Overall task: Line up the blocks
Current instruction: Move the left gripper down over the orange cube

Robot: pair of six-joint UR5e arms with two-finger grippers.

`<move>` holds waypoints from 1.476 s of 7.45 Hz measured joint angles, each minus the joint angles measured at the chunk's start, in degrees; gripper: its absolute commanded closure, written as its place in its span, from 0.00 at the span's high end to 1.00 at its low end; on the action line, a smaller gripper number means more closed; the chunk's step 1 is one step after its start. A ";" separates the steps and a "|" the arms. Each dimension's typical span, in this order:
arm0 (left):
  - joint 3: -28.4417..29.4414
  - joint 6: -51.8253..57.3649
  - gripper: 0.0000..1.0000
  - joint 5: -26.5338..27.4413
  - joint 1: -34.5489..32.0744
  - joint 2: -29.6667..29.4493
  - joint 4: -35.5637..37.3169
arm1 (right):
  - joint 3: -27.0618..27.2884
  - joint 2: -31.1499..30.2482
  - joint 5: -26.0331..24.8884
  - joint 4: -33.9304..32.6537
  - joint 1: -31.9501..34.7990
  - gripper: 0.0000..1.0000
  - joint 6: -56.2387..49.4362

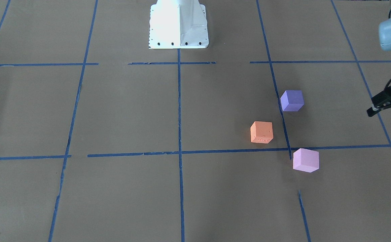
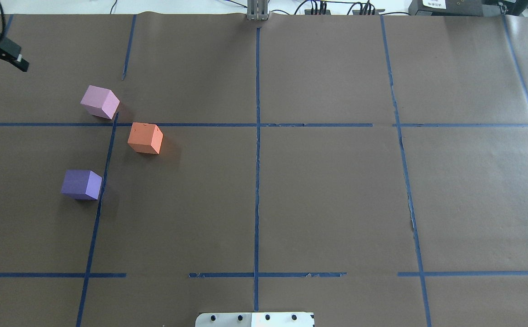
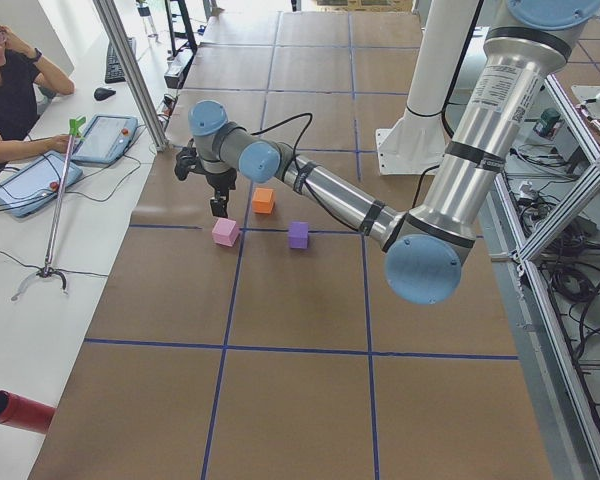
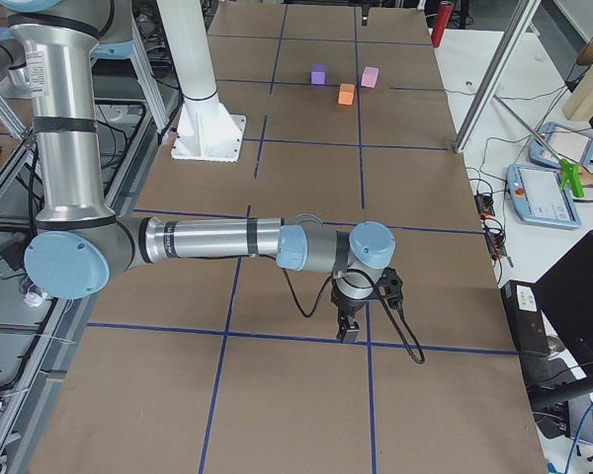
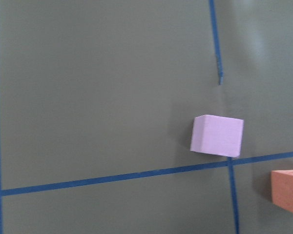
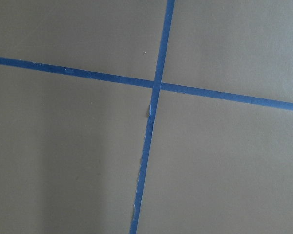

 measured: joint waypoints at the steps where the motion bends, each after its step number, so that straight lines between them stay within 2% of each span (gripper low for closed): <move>1: 0.50 -4.38 1.00 2.14 4.45 -1.89 -0.14 | 0.00 0.00 0.00 0.00 0.00 1.00 -0.02; 4: 3.55 -12.94 1.00 6.39 13.81 -5.82 -1.09 | -0.01 0.00 0.00 0.00 0.00 1.00 0.01; 8: 10.68 -22.92 1.00 7.39 18.52 -8.58 -8.08 | 0.01 0.00 0.00 0.00 0.00 1.00 0.02; 11: 12.17 -25.60 1.00 9.74 21.04 -9.35 -9.03 | 0.00 0.00 0.00 0.00 0.00 1.00 0.02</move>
